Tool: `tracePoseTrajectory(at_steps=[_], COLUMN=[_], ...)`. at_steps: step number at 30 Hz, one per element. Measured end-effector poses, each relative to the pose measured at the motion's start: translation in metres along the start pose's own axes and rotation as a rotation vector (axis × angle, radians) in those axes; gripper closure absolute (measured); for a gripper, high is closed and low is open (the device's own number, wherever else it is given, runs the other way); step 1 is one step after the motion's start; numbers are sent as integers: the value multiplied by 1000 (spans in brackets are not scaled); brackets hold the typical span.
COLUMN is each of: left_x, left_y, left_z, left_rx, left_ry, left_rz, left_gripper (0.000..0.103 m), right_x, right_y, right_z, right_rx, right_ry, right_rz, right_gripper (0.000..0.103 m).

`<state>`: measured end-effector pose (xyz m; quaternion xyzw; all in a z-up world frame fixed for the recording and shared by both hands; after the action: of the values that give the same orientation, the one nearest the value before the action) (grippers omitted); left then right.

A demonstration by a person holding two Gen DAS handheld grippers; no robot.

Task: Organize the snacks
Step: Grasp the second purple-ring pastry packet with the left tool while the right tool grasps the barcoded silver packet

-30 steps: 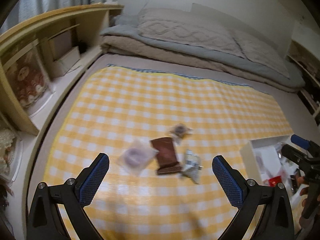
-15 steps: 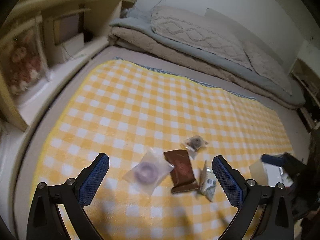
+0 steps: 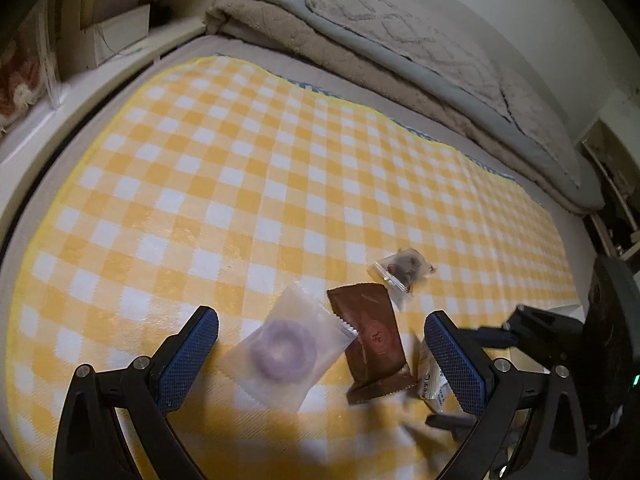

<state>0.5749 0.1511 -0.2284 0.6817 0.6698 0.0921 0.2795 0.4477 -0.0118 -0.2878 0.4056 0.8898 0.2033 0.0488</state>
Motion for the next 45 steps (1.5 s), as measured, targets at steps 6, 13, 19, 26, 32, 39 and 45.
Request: tracePoseTrajectory(at_steps=[6,13,19,26,32,39,45], left_x=[4,-2,-8,-10,-22,-21,-25], left_y=[-1,-9,-13,-9,-13,-12,-7], left_z=[20,29,31,32,38,32,13], left_rx=[32,114,182,208,225,224,178], left_ry=[-6,-61,-79,-7,99,131,167], left_rz=[1,-12,32,49,97,94,96], left_gripper=[0,0,8,29,41,55,56], right_x=[-9,14,13,-11,-33,-45,-44], right_y=[6,1,-9,-7,-2,-2,1], right_z=[8,16,22,19,2,-14,-25], right_rx=[13,101,175,188,151,116,83], right_ry=[41,99,40,-49,-115,-149,-172], right_rz=[61,-39,-71,28,134,205,237], right_gripper=[32,32,51,58,59,60,60])
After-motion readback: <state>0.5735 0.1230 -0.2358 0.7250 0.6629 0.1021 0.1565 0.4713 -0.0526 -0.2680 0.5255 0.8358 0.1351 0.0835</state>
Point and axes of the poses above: each gripper's, at about its wrist camera, not at the fingertips, and z roughly the way its jaws point, x to its left, y to its top, the point moved 5 cm from there along z, roughly the way its jaws point, and after that the axes turned 8 degrees about z, right-handed, at the moved point
